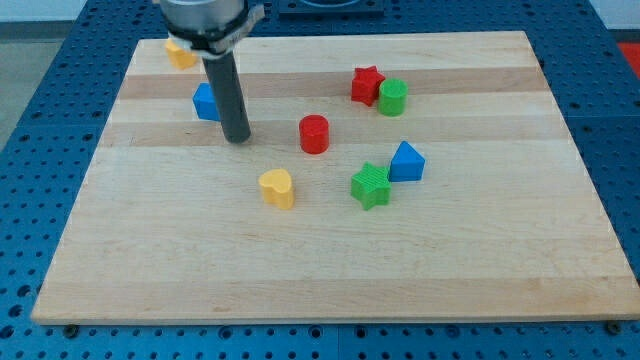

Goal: Move the red circle to the top center of the board

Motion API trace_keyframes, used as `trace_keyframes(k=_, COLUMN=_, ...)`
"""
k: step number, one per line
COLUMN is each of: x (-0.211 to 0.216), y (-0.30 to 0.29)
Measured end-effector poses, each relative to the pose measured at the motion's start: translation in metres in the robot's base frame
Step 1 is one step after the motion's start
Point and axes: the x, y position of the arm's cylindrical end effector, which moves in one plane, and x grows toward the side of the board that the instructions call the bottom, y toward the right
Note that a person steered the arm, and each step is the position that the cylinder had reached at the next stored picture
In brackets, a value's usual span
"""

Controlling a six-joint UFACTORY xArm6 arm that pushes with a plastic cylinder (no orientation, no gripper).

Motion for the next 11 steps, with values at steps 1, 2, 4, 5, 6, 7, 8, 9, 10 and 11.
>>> trace_keyframes(k=1, x=0.027, y=0.029)
trace_keyframes(k=2, x=0.03, y=0.066)
trace_keyframes(k=4, x=0.004, y=0.097)
trace_keyframes(k=5, x=-0.013, y=0.102)
trace_keyframes(k=6, x=-0.035, y=0.109)
trace_keyframes(k=7, x=-0.061, y=0.109)
trace_keyframes(k=8, x=-0.081, y=0.109)
trace_keyframes(k=9, x=-0.101, y=0.109)
trace_keyframes(k=10, x=-0.118, y=0.109)
trace_keyframes(k=11, x=-0.135, y=0.109)
